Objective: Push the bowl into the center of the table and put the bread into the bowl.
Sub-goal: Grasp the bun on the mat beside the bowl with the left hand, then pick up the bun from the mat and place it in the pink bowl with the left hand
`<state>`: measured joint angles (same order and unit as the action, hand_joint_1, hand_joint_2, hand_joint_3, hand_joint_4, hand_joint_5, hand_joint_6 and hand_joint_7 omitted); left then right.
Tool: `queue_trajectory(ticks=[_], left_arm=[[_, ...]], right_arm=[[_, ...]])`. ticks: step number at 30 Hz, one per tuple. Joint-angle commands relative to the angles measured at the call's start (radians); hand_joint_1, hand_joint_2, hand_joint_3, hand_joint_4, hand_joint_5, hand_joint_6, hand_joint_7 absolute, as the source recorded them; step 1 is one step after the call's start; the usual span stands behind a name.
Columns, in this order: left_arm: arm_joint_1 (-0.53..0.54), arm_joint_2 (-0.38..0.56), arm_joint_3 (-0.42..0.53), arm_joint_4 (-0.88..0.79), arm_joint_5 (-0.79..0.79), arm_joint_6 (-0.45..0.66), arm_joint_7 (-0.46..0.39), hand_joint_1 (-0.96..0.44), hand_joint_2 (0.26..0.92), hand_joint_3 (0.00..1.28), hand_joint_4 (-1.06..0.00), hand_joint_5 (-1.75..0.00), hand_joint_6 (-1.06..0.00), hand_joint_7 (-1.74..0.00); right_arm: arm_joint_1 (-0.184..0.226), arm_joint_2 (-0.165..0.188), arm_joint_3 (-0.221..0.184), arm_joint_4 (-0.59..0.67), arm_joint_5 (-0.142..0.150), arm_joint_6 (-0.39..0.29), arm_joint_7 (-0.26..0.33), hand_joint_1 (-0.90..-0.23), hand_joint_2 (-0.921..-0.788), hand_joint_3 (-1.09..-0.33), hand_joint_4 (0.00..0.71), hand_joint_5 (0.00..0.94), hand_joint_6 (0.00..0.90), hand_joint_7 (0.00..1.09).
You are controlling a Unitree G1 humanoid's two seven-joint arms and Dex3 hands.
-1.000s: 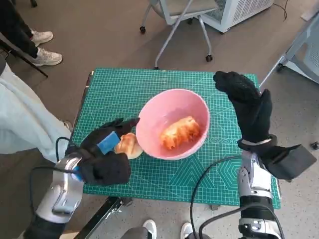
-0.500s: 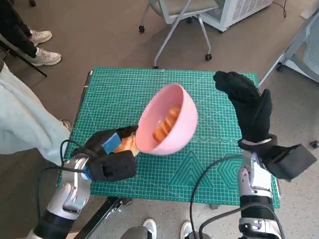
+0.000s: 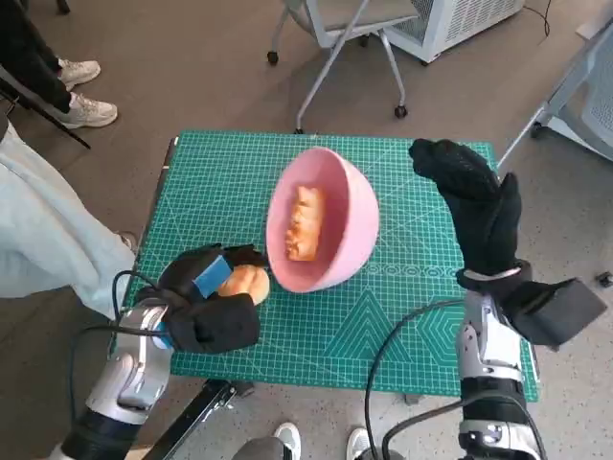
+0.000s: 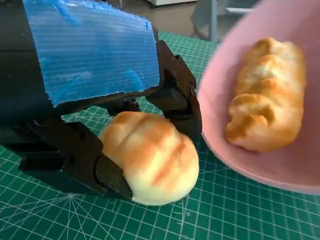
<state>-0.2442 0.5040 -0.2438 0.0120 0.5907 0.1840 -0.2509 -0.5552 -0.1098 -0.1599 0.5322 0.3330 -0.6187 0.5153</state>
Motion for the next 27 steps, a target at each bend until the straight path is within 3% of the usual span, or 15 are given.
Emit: queue_trajectory(ticks=[1, 17, 27], left_arm=[[0.018, 0.006, 0.029, -0.012, -0.026, -0.055, 0.027, 0.0, 0.919, 0.05, -0.76, -1.1, -0.6, -1.17], [0.06, 0.0, 0.115, -0.103, -0.045, -0.138, 0.097, 0.0, 0.913, 0.02, -0.8, -1.11, -0.66, -1.07], [0.079, -0.006, 0.195, -0.258, -0.089, -0.122, 0.081, 0.0, 0.904, 0.01, -0.83, -1.07, -0.69, -1.04]], right_arm=[[0.009, 0.004, 0.0, 0.018, 0.003, 0.011, 0.009, -0.682, -0.921, -0.753, 0.182, 0.001, 0.102, 0.48], [0.011, 0.007, 0.0, 0.027, 0.011, 0.009, 0.018, -0.677, -0.921, -0.753, 0.183, 0.0, 0.105, 0.48], [0.004, 0.008, 0.0, 0.032, 0.004, 0.006, 0.009, -0.678, -0.921, -0.752, 0.183, 0.0, 0.106, 0.48]])
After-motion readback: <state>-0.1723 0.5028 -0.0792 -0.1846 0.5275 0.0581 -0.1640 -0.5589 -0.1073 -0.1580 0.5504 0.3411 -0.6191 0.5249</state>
